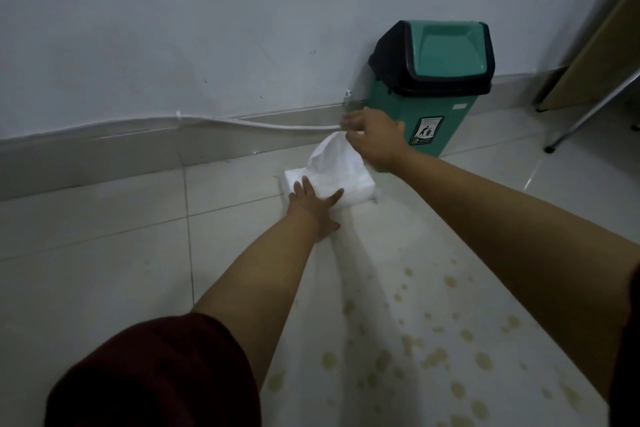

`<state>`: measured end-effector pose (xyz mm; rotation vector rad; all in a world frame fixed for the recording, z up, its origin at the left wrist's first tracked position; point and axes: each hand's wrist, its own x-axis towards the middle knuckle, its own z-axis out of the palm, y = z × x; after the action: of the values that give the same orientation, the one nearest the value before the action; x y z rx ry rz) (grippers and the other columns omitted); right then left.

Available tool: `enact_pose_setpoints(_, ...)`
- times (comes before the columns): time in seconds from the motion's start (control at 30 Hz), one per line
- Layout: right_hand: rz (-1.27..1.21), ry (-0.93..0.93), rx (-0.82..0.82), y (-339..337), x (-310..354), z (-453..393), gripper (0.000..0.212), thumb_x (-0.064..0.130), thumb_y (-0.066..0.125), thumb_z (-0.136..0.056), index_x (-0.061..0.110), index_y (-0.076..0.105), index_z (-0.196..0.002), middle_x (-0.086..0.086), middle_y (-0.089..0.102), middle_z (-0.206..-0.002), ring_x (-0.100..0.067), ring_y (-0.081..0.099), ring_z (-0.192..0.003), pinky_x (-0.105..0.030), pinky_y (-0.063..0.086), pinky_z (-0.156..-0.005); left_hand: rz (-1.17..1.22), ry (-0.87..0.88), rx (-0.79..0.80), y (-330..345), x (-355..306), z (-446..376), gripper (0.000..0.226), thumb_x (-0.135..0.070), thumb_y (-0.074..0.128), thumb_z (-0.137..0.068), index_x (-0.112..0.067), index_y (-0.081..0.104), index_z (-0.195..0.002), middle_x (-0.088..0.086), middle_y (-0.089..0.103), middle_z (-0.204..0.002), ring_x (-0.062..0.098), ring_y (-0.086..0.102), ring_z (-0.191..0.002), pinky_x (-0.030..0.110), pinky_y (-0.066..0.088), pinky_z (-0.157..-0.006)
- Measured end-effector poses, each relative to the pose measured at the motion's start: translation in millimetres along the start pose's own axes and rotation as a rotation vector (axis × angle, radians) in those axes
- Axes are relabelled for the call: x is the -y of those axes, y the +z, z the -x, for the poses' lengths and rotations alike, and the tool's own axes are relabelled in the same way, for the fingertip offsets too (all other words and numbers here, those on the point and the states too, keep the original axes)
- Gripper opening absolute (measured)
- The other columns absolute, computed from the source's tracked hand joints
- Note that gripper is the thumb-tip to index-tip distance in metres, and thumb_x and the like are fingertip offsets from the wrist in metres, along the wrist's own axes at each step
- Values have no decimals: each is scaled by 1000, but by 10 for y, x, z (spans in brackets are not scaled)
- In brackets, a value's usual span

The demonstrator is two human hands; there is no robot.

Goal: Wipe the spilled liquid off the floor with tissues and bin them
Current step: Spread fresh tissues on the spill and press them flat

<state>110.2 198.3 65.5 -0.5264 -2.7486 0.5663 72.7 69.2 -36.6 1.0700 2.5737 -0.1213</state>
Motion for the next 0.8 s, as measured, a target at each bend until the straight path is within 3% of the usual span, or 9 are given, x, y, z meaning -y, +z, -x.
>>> enact_pose_setpoints(0.1, -16, 41, 28, 59, -28, 67, 33, 19, 63, -81, 23, 53, -113, -1, 53, -121, -22, 51, -115, -39, 27, -95, 3, 16, -14, 43, -12, 24, 80, -56, 47, -90, -42, -6, -148, 26, -22, -154, 46, -10, -144, 52, 9, -118)
enact_pose_setpoints(0.17, -54, 60, -10, 146, -48, 107, 48, 19, 69, -76, 22, 42, -115, -2, 53, -116, -24, 52, -113, -38, 28, -91, -1, 25, -32, 53, -7, 38, 80, -56, 48, -90, -42, -6, -148, 26, -22, -154, 46, -9, -144, 51, 9, -118)
enact_pose_setpoints(0.23, -11, 63, 38, 221, -54, 95, 70, 21, 75, -74, 24, 32, -129, -4, 46, -135, -25, 41, -130, -43, 26, -100, 0, 38, -44, 68, 16, 46, 81, -56, 48, -90, -42, -6, -148, 27, -22, -154, 46, -9, -144, 51, 9, -118)
enact_pose_setpoints(0.3, 94, 33, 134, 275, -46, 52, 90, 26, 77, -76, 29, 18, -144, -4, 28, -154, -23, 17, -147, -54, 17, -111, 11, 51, -57, 100, 32, 52, 83, -56, 49, -89, -43, -8, -148, 26, -23, -154, 45, -11, -144, 51, 6, -118)
enact_pose_setpoints(0.4, 266, -54, 192, 322, -2, -22, 97, 31, 73, -82, 33, 5, -151, -3, 20, -159, -23, 7, -149, -61, 6, -114, 21, 63, -71, 155, 45, 47, 85, -56, 50, -88, -44, -10, -147, 25, -25, -153, 44, -15, -144, 51, 2, -118)
enact_pose_setpoints(0.5, 464, -104, 150, 347, 37, -65, 69, 38, 66, -86, 32, 32, -146, -4, 39, -149, -25, 26, -143, -60, 6, -114, 24, 64, -81, 195, 52, 21, 86, -58, 50, -87, -45, -10, -147, 25, -26, -153, 44, -17, -143, 51, 0, -118)
enact_pose_setpoints(0.6, 532, -119, -35, 371, 52, -33, 26, 36, 58, -92, 31, 66, -116, 0, 57, -127, -24, 42, -126, -55, 13, -115, 20, 55, -80, 217, 40, -2, 89, -60, 52, -85, -45, -12, -146, 26, -28, -151, 44, -19, -143, 51, 0, -118)
enact_pose_setpoints(0.8, 489, -80, -176, 265, 25, 3, 25, 32, 48, -97, 34, 71, -107, 4, 71, -98, -23, 53, -107, -52, 13, -112, 43, 61, -100, 255, 62, -9, 93, -60, 54, -83, -46, -13, -145, 27, -32, -150, 46, -20, -142, 52, 1, -118)
